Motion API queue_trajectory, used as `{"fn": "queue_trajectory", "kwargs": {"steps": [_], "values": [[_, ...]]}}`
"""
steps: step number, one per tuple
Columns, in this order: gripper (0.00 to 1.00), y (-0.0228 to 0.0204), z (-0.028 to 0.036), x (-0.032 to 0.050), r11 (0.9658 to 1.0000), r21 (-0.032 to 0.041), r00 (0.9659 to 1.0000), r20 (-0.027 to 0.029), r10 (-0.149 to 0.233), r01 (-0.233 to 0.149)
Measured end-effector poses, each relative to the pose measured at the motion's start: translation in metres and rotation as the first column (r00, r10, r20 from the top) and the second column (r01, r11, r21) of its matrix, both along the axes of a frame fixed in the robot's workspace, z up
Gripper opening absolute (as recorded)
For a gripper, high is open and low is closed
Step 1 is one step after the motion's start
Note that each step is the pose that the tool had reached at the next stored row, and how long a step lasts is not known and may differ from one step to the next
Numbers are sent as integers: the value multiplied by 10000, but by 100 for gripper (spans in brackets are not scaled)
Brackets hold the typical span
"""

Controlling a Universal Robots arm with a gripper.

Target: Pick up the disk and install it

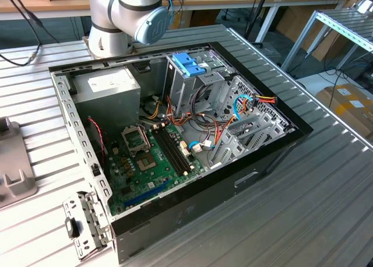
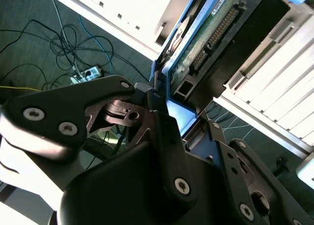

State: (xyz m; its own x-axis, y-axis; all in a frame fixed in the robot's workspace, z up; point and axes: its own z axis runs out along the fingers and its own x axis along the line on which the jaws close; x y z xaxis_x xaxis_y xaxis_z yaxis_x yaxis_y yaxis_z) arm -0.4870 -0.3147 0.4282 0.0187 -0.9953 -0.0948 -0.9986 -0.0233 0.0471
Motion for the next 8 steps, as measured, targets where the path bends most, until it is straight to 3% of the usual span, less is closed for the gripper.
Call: {"fn": "queue_trajectory", "kwargs": {"steps": [8], "values": [[37, 0, 63, 0, 10000, 0, 10000, 0, 0, 0]]}}
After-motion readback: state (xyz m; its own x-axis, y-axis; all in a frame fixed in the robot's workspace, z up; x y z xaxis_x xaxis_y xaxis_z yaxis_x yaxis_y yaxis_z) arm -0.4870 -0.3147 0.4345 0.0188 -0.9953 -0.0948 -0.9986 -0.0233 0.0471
